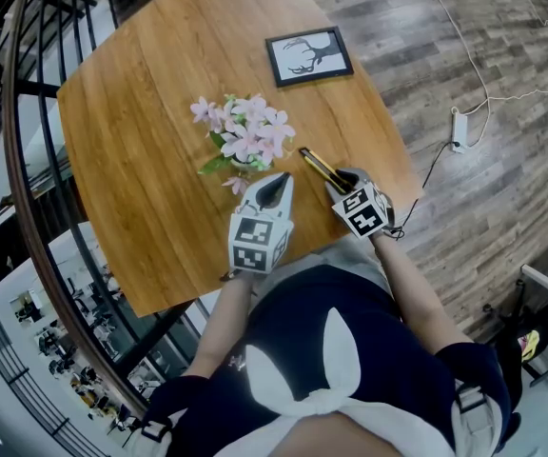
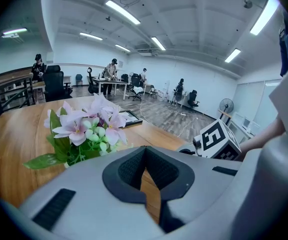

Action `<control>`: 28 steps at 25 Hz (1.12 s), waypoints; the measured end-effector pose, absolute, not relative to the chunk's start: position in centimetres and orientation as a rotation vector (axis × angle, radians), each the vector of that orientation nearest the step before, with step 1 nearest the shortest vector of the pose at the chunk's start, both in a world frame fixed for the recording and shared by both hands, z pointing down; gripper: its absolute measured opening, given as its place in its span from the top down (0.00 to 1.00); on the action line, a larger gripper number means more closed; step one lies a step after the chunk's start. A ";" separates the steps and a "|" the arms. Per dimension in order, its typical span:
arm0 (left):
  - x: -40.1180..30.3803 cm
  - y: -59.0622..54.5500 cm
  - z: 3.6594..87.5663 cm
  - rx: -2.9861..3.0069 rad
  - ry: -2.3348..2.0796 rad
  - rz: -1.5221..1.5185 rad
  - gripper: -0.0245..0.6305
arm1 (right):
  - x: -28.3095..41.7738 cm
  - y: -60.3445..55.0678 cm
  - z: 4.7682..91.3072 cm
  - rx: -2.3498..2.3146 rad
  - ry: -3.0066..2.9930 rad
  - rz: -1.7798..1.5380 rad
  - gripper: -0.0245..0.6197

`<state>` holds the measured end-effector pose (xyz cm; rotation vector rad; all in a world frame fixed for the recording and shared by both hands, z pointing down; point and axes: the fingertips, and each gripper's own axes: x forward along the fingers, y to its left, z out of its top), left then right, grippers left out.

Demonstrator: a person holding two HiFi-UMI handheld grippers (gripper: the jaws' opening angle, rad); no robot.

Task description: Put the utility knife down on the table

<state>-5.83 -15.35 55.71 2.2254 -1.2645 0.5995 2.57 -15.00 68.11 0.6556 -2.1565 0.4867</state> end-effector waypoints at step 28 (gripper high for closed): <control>-7.0 -12.4 53.7 2.259 -1.289 0.602 0.94 | 2.3 -14.8 61.1 0.806 -2.279 0.425 0.69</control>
